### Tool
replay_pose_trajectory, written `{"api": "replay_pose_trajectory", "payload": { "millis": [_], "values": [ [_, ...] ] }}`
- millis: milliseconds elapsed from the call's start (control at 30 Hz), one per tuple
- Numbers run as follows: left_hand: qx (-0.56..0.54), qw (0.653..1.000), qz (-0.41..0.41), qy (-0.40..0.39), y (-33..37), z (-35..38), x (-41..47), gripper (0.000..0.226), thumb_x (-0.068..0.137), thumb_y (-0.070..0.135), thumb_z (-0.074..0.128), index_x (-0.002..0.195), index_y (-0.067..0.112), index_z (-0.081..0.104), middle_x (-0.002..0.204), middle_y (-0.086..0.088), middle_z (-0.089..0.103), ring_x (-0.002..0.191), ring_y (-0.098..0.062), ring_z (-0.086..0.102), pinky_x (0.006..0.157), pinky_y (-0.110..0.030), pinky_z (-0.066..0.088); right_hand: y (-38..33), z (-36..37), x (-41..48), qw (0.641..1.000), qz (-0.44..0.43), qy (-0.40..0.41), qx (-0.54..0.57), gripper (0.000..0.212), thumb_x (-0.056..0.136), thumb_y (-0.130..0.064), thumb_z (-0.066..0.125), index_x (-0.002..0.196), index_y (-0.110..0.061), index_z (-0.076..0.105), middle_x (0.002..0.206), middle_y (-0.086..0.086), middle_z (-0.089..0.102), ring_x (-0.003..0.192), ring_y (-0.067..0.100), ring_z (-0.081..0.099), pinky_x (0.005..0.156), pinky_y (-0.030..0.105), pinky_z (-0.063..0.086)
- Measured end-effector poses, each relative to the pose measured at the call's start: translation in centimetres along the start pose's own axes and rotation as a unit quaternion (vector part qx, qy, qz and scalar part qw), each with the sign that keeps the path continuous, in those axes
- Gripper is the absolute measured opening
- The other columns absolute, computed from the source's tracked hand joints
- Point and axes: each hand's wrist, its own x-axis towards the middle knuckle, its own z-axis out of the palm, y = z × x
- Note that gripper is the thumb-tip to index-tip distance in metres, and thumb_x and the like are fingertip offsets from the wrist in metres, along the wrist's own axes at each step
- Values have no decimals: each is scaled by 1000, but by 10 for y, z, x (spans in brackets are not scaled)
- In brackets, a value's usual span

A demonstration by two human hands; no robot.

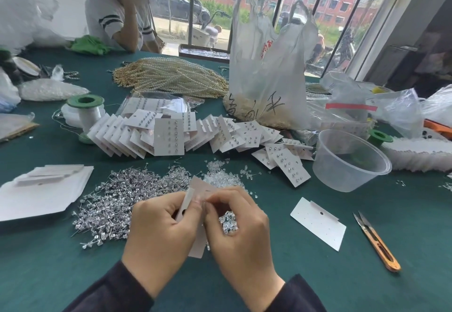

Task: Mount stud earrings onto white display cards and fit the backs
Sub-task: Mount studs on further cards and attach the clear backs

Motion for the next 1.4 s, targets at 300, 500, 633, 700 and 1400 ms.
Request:
{"api": "replay_pose_trajectory", "payload": {
  "millis": [300, 500, 633, 700, 1400],
  "values": [
    [30, 999, 7, -9, 1, 0, -2, 36, 72, 26, 54, 44, 3, 52, 35, -2, 36, 42, -14, 38, 39, -18, 22, 0, 0, -1, 1000, -10, 0, -4, 6, 75, 1, 66, 76, -5, 67, 74, 0, 63, 67, 4, 57, 63, 13, 47],
    [20, 1000, -2, 11, 2, -1, -3, 38, 73, 24, 54, 40, 11, 42, 34, 6, 28, 39, -9, 33, 39, -14, 18, 0, 3, -1, 999, -22, -3, -29, 7, 74, 1, 66, 76, -5, 67, 75, -1, 63, 68, 1, 57, 65, 10, 45],
    [-8, 1000, -11, 12, 4, 0, -4, 42, 73, 38, 52, 40, 14, 41, 36, 5, 31, 40, -8, 34, 39, -13, 20, 0, 4, -2, 998, -37, 6, -43, 6, 77, 1, 65, 75, -4, 66, 75, 0, 62, 68, 1, 55, 66, 9, 44],
    [-49, 999, -9, -9, 7, -2, -5, 49, 71, 53, 45, 45, 11, 47, 39, 6, 33, 40, -8, 34, 40, -13, 20, 0, 1, -1, 999, -26, 3, -28, 5, 81, -4, 62, 77, -5, 65, 76, -3, 60, 70, 1, 54, 66, 10, 43],
    [233, 968, -28, -88, -44, -19, 29, 7, 82, 22, 64, 76, 19, 63, 83, 4, 59, 79, -12, 51, 77, -21, 35, 7, -31, 19, 761, 431, 41, 483, 22, 66, -11, 58, 83, -9, 72, 81, 8, 69, 72, 20, 66, 71, 32, 57]
  ]
}}
